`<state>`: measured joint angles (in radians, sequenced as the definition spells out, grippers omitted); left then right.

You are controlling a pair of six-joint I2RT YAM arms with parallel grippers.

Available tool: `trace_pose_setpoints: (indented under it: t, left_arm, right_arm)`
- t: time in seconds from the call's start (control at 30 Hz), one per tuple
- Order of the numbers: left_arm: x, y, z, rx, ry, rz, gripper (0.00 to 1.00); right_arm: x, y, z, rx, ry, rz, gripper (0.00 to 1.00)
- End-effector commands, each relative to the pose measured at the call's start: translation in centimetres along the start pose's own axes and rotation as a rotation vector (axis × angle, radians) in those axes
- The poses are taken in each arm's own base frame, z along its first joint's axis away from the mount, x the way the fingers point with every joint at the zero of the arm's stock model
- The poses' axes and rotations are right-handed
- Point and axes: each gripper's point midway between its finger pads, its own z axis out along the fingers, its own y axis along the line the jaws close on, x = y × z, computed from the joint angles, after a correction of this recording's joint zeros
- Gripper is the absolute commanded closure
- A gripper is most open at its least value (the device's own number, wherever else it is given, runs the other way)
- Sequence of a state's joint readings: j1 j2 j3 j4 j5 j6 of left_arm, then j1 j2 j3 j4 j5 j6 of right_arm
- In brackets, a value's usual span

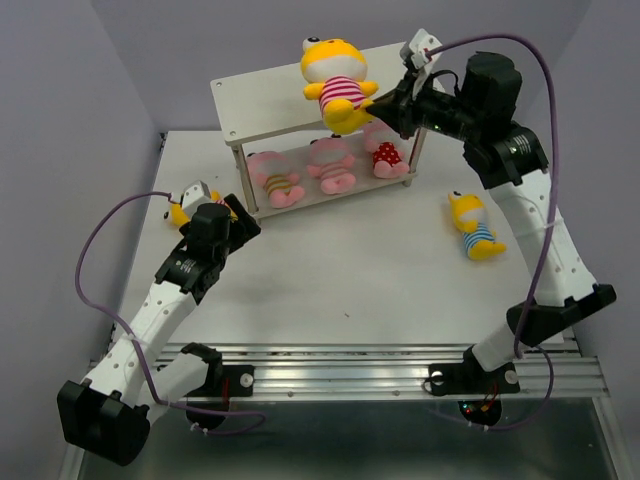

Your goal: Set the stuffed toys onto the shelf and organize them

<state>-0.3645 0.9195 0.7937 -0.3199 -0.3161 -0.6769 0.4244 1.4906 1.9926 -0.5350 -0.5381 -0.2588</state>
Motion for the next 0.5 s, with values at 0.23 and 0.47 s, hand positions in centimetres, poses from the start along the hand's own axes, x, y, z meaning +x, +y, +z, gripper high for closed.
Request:
trace_pose_setpoints:
  t: [0.23,0.47]
  left_arm:
    - [-2.1,-0.5,-0.8,0.016,-0.069,-0.006,0.01]
    - [-2.0,-0.5,-0.7,0.021,-0.070,-0.006,0.01]
  right_arm:
    - [1.6,-4.8,6.6,0.022,0.036,-0.080,0.99]
    - [3.8,-7.5,6.8,0.121,0.100,-0.140,0.99]
